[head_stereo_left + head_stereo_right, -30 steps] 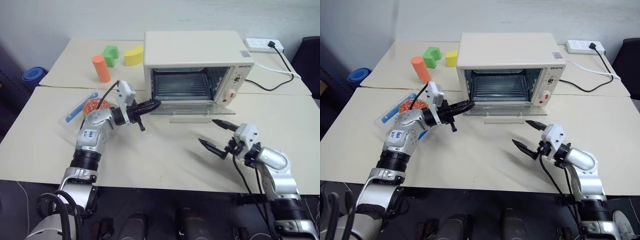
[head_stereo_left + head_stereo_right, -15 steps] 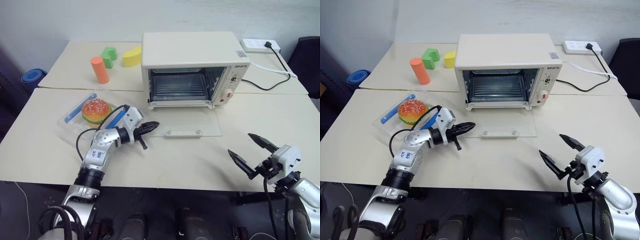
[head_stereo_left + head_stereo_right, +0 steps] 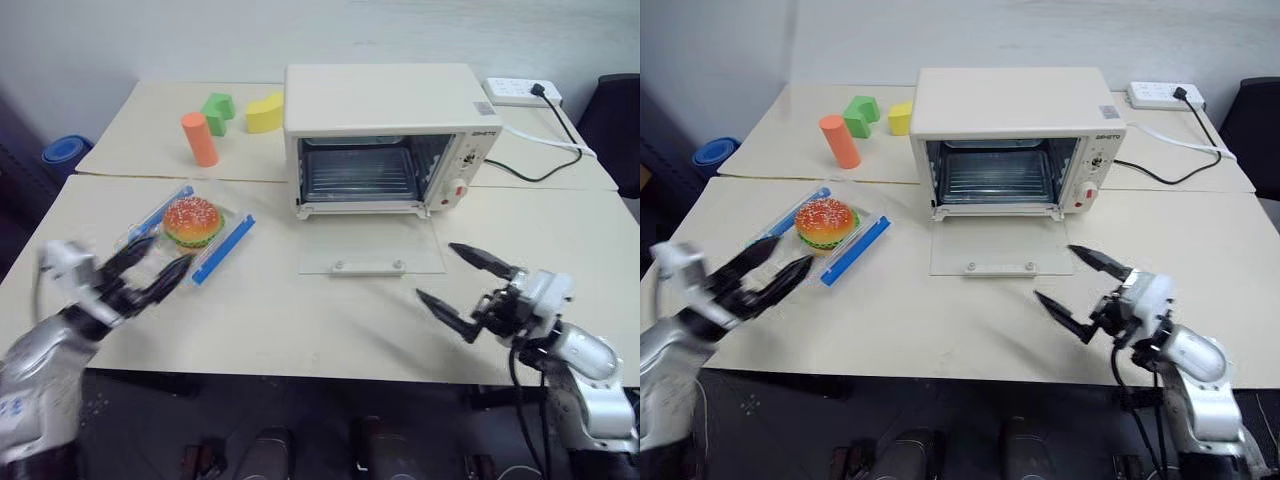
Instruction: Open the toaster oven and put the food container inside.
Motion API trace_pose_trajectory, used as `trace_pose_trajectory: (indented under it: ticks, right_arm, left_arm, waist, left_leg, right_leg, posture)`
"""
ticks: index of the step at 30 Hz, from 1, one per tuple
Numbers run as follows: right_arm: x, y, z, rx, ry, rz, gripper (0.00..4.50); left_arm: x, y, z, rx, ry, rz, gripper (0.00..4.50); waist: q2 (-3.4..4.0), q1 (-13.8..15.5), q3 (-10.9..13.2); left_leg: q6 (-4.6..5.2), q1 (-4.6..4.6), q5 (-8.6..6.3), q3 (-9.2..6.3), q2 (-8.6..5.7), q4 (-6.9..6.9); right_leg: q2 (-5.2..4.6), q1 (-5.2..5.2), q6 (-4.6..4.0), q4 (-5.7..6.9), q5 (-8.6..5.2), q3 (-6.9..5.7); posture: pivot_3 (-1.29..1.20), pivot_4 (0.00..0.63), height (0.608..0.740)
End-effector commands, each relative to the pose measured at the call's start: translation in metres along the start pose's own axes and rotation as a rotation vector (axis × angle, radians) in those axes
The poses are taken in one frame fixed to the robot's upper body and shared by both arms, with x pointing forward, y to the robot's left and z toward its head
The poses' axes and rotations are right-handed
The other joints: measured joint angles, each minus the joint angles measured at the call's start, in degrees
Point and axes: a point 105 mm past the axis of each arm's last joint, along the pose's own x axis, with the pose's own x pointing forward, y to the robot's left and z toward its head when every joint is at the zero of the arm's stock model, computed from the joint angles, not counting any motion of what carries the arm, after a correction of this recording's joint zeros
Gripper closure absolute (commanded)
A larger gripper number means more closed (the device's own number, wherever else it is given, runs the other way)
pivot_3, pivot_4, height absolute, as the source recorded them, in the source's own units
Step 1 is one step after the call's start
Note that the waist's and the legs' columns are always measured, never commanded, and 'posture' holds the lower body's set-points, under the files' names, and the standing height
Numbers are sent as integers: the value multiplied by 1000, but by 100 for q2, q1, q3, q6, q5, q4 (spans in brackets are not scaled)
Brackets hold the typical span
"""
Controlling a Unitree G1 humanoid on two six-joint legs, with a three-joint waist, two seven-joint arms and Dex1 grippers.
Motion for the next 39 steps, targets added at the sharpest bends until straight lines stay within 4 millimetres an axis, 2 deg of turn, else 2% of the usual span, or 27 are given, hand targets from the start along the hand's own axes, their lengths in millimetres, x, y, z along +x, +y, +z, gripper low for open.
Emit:
trace_pose_trajectory:
  ticks: [1, 3, 6, 9, 13, 18, 22, 26, 34, 37, 39]
  right_arm:
    - [18, 16, 12, 68, -112, 158, 0]
    - [23, 19, 15, 97, -138, 204, 0]
    - [32, 16, 17, 68, -146, 234, 0]
    - [33, 12, 15, 57, -121, 228, 0]
    - [31, 8, 11, 47, -94, 208, 0]
    - [32, 7, 10, 46, -87, 196, 0]
    - [32, 8, 10, 32, -87, 167, 0]
    - [27, 5, 9, 14, -76, 118, 0]
    - [14, 1, 0, 4, -61, 59, 0]
    - [9, 0, -4, -2, -48, 52, 0]
    - [1, -3, -7, -6, -28, 37, 0]
  left_arm:
    - [-48, 42, 8, 74, 43, 295, 12]
    - [-58, 45, 4, 41, 74, 361, 12]
    - [-54, 22, -6, -69, 161, 318, 12]
    - [-39, 16, 1, -135, 191, 355, 12]
    - [-4, 17, 10, -278, 209, 381, 12]
    - [17, 14, 0, -328, 395, 385, 12]
    - [34, 32, -7, -369, 453, 487, 12]
    - [37, 35, -6, -372, 472, 491, 806]
    - [40, 41, -10, -335, 536, 464, 3180]
    - [43, 44, 1, -304, 517, 443, 4043]
    - [44, 43, 12, -271, 505, 412, 4242]
  waist:
    - [0, -2, 0]
    - [-3, 21, 0]
    - [-4, 66, 0]
    - [-6, 135, -1]
    - [-6, 139, -2]
    - [-6, 12, -2]
    - [-9, -8, -1]
    - [-9, -18, -1]
    - [-9, -32, -1]
    - [-9, -18, -1]
    - [-9, -24, -1]
  left_leg:
    - [1, -1, 0, -1, 0, 0]
    - [4, 0, -2, -6, 0, 0]
    - [12, 0, -8, -16, -3, 1]
    - [14, -1, -11, -23, -6, 0]
    - [3, -5, -5, -33, -8, -1]
    - [-26, -1, 9, -20, -14, -3]
    - [-32, -5, 11, -20, -13, 1]
    - [-36, -4, 12, -13, -13, 0]
    - [-42, -1, 13, -7, -14, -1]
    - [-43, 0, 13, -8, -12, -1]
    - [-43, -1, 13, -9, -12, 0]
  right_leg:
    - [-1, 1, 0, -6, 0, -1]
    - [-4, 6, 0, -12, 0, -3]
    - [-14, 15, -1, -20, 1, -10]
    - [-20, 17, -1, -22, 2, -15]
    - [-18, 13, -2, -17, 2, -24]
    - [-12, -4, -2, 16, 2, -13]
    - [-5, -10, -2, 21, 2, -15]
    - [-4, -13, -3, 24, 2, -9]
    - [-4, -13, -3, 23, 2, -5]
    - [-3, -13, -3, 23, 1, -6]
    - [-4, -12, -3, 22, 1, -6]
  posture:
    - [0, 150, 740]
    - [0, 150, 740]
    - [0, 150, 740]
    - [0, 150, 740]
    - [0, 150, 740]
    - [0, 150, 740]
    - [0, 150, 740]
    - [0, 150, 740]
    - [0, 150, 740]
    - [0, 150, 740]
    - [0, 150, 740]
